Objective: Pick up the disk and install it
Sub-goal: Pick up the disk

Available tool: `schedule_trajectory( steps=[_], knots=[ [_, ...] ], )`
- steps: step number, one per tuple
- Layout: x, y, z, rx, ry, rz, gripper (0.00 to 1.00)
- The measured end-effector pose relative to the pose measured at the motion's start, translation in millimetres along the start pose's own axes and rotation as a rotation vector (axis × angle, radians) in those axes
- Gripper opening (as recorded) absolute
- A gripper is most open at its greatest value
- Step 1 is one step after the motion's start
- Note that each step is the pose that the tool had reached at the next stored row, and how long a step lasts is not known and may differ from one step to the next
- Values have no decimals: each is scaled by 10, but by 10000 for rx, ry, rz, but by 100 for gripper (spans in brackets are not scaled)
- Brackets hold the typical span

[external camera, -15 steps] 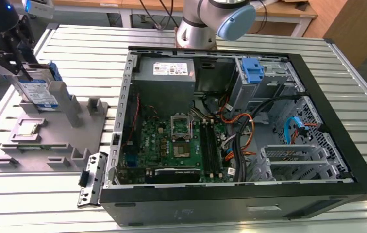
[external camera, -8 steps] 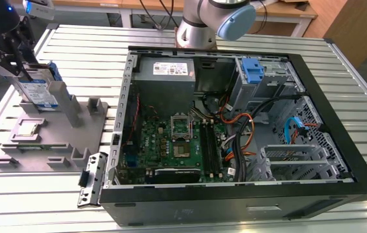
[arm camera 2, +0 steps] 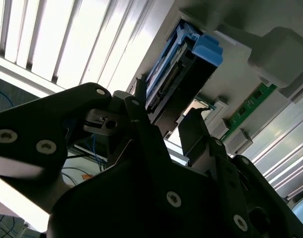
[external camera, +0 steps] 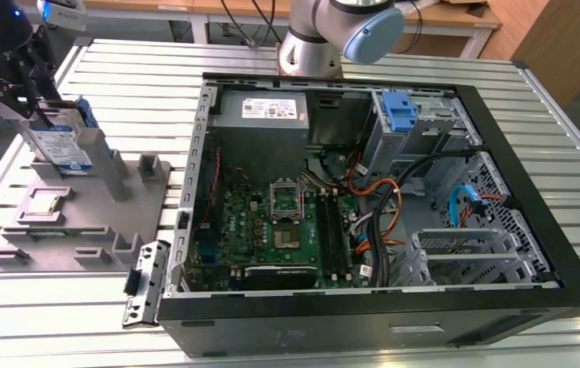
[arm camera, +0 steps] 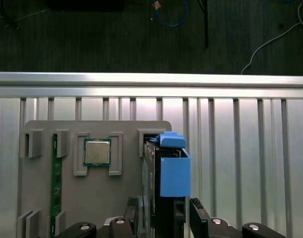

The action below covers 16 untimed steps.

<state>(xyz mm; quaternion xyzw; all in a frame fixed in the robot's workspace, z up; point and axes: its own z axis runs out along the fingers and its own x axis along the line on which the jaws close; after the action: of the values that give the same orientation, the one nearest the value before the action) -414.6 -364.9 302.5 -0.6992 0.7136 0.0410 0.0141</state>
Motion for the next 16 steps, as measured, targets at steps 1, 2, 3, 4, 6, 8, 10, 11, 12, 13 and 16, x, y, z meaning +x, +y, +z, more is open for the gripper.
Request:
schedule_trajectory(
  steps=[1,2,3,4,6,8,10,11,12,13,16],
  knots=[
    [0,-1,3,0,0,0,53],
    [0,-1,7,1,0,0,53],
    [0,-1,10,0,0,1,53],
    [0,0,10,-1,1,1,53],
    [0,0,11,-1,1,1,53],
    [0,-1,12,0,0,1,53],
    [0,0,13,-1,-3,1,53],
    [0,0,15,1,-12,1,53],
    [0,0,17,2,-14,1,53],
    [0,0,17,1,-14,1,53],
    [1,-1,17,0,-14,0,53]
  ],
)
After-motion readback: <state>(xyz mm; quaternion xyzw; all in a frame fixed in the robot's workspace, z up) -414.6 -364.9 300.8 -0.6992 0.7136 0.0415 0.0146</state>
